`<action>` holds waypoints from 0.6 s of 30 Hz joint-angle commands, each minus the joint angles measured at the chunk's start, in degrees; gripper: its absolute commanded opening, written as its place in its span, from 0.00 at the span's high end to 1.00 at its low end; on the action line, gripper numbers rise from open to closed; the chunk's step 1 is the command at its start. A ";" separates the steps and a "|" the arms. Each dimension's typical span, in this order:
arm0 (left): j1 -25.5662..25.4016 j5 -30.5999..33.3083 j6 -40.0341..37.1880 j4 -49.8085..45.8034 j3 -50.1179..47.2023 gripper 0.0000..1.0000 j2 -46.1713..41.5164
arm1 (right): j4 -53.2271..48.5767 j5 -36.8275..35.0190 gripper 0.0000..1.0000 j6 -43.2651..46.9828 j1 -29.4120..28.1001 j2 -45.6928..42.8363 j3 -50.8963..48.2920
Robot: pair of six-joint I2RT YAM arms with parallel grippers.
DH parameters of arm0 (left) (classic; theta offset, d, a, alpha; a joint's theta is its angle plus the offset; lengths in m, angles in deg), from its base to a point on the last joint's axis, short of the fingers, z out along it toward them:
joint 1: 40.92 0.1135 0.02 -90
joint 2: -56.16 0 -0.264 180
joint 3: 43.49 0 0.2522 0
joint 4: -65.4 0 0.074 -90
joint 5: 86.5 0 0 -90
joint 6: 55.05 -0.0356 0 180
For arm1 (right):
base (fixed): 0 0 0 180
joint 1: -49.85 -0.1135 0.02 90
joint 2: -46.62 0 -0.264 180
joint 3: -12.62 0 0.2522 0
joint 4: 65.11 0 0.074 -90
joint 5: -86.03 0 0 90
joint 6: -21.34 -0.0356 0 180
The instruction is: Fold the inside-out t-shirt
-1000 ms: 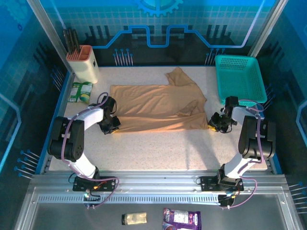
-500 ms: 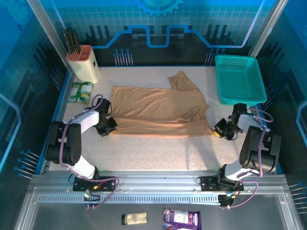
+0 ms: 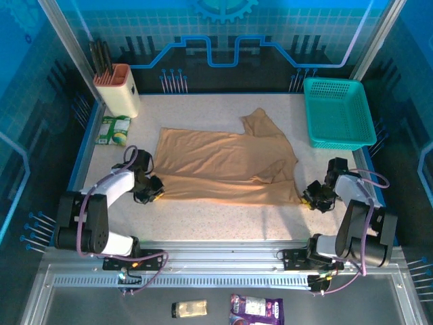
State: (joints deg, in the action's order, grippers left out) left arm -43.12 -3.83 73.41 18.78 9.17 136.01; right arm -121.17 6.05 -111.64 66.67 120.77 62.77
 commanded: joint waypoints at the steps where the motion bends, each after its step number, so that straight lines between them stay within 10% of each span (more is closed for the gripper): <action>1: 0.22 -1.70 1.29 -4.61 2.17 0.81 -3.38 | -5.17 -2.72 0.72 -1.33 -2.54 -3.26 3.68; 18: 0.42 1.05 -4.06 -4.31 8.61 0.89 6.93 | 5.13 7.74 0.68 3.30 -17.37 4.13 6.70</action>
State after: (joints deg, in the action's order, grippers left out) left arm -43.12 -4.27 70.78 14.89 19.79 142.48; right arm -116.73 13.79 -110.18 49.07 124.18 71.31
